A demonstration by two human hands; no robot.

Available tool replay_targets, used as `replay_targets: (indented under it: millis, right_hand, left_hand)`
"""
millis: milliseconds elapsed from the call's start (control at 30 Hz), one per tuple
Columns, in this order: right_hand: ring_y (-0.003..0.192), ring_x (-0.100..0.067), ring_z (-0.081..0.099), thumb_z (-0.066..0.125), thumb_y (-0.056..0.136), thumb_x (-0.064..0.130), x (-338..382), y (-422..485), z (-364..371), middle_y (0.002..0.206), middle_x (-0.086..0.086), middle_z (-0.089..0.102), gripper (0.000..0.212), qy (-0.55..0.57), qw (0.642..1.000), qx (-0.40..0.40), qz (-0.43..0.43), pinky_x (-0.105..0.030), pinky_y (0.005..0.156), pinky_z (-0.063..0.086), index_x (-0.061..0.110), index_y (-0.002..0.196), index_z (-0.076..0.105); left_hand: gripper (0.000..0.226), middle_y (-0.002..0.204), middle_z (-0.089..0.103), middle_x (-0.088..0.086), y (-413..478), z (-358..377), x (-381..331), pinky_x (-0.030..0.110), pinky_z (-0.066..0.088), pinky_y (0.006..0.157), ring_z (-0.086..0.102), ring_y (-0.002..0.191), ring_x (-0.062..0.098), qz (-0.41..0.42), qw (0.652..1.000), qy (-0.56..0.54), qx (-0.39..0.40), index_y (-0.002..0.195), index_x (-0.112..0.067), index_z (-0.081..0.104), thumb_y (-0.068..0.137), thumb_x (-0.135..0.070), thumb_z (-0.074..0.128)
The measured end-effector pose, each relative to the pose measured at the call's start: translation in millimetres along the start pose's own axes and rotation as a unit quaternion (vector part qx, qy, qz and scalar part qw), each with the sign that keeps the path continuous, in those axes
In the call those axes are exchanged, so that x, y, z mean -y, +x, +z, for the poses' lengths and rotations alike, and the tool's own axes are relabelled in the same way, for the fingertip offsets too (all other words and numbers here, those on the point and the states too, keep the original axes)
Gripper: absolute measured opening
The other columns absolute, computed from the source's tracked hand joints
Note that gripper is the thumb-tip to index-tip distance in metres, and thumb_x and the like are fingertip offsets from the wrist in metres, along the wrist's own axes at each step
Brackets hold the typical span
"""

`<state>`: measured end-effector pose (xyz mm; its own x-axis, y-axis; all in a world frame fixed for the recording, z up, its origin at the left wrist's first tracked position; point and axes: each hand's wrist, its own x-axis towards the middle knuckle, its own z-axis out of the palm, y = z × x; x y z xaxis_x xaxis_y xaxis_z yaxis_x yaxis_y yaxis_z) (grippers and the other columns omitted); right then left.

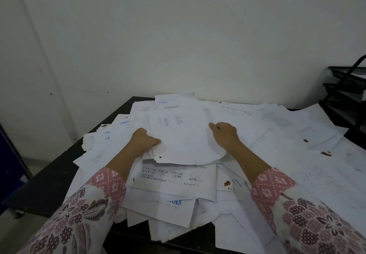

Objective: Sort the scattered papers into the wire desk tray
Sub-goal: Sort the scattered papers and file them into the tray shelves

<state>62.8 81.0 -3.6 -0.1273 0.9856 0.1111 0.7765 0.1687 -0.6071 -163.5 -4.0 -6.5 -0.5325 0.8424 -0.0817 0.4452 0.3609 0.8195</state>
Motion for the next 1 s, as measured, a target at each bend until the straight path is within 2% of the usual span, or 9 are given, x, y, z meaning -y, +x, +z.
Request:
replay_targets:
  millis: [133, 300, 400, 500, 567, 633, 733, 833, 1000]
  right_hand:
    - [0.119, -0.032, 0.038, 0.045, 0.093, 0.050, -25, 6, -24, 0.126, -0.017, 0.043, 0.052, -0.150, 0.980, -0.090, 0.093, -0.041, 0.093, 0.039, 0.006, 0.120, 0.052]
    - [0.121, -0.029, 0.040, 0.067, 0.071, 0.063, -49, 11, -37, 0.126, -0.015, 0.044, 0.084, -0.160, 0.972, -0.021, 0.173, -0.037, 0.092, 0.041, 0.001, 0.123, 0.043]
    - [0.117, -0.026, 0.047, 0.071, 0.073, 0.056, -45, 15, -42, 0.115, -0.011, 0.053, 0.070, -0.174, 0.971, 0.012, 0.164, -0.029, 0.083, 0.041, 0.000, 0.111, 0.051]
    - [0.077, -0.020, 0.062, 0.078, 0.075, 0.036, -47, 19, -42, 0.075, -0.007, 0.059, 0.043, -0.085, 0.978, 0.033, 0.185, -0.024, 0.063, 0.043, 0.005, 0.070, 0.048]
    - [0.053, -0.019, 0.052, 0.074, 0.078, 0.015, -50, 17, -42, 0.061, -0.009, 0.054, 0.031, 0.018, 0.979, 0.012, 0.203, -0.026, 0.048, 0.042, 0.004, 0.066, 0.047]
    - [0.059, -0.023, 0.051, 0.063, 0.082, 0.002, -52, 15, -42, 0.074, -0.013, 0.055, 0.013, 0.073, 0.977, -0.041, 0.196, -0.028, 0.049, 0.043, 0.002, 0.083, 0.050]
    - [0.085, -0.032, 0.057, 0.049, 0.084, -0.005, -56, 14, -47, 0.097, -0.017, 0.056, 0.020, 0.167, 0.969, -0.074, 0.167, -0.032, 0.061, 0.050, 0.003, 0.102, 0.054]
    - [0.101, -0.035, 0.057, 0.051, 0.087, -0.008, -57, 12, -56, 0.111, -0.018, 0.060, 0.022, 0.285, 0.943, -0.014, 0.172, -0.046, 0.085, 0.053, -0.005, 0.107, 0.060]
    - [0.104, -0.030, 0.049, 0.051, 0.091, -0.005, -50, 2, -63, 0.119, -0.016, 0.054, 0.031, 0.316, 0.926, 0.078, 0.193, -0.040, 0.075, 0.052, -0.002, 0.121, 0.055]
  left_hand:
    - [0.045, 0.129, 0.051, 0.013, 4, -5, 7, 0.029, 0.043, 0.081, 0.052, 0.106, 0.026, 0.024, 0.999, -0.018, -0.013, 0.130, -0.006, 0.042, 0.088, -0.008, 0.060]
    - [0.042, 0.131, 0.050, 0.013, 6, -3, 10, 0.026, 0.040, 0.078, 0.048, 0.101, 0.020, 0.046, 0.998, -0.034, -0.030, 0.132, -0.008, 0.040, 0.092, -0.002, 0.051]
    - [0.041, 0.129, 0.052, 0.013, 7, -1, 12, 0.028, 0.041, 0.078, 0.049, 0.098, 0.019, 0.052, 0.996, -0.067, -0.038, 0.130, -0.009, 0.042, 0.091, 0.000, 0.049]
    - [0.040, 0.126, 0.053, 0.013, 7, 0, 15, 0.030, 0.044, 0.074, 0.053, 0.092, 0.021, 0.043, 0.993, -0.102, -0.043, 0.129, -0.009, 0.042, 0.091, 0.000, 0.049]
    - [0.039, 0.125, 0.053, 0.013, 7, 0, 16, 0.028, 0.047, 0.065, 0.055, 0.082, 0.019, 0.036, 0.991, -0.119, -0.042, 0.128, -0.009, 0.042, 0.091, 0.000, 0.050]
    - [0.039, 0.125, 0.053, 0.013, 7, 1, 16, 0.025, 0.045, 0.061, 0.055, 0.077, 0.016, 0.031, 0.990, -0.130, -0.041, 0.128, -0.009, 0.042, 0.091, 0.000, 0.050]
    - [0.040, 0.124, 0.054, 0.013, 8, 4, 12, 0.025, 0.045, 0.059, 0.056, 0.077, 0.018, 0.022, 0.990, -0.138, -0.030, 0.129, -0.009, 0.041, 0.091, -0.001, 0.050]
    - [0.039, 0.126, 0.054, 0.014, 6, 11, 5, 0.028, 0.048, 0.064, 0.058, 0.087, 0.023, 0.021, 0.990, -0.138, -0.010, 0.130, -0.009, 0.040, 0.092, -0.002, 0.049]
    - [0.040, 0.132, 0.049, 0.011, -1, 30, -12, 0.031, 0.042, 0.081, 0.051, 0.114, 0.030, 0.032, 0.995, -0.091, -0.001, 0.134, -0.009, 0.039, 0.095, -0.005, 0.044]
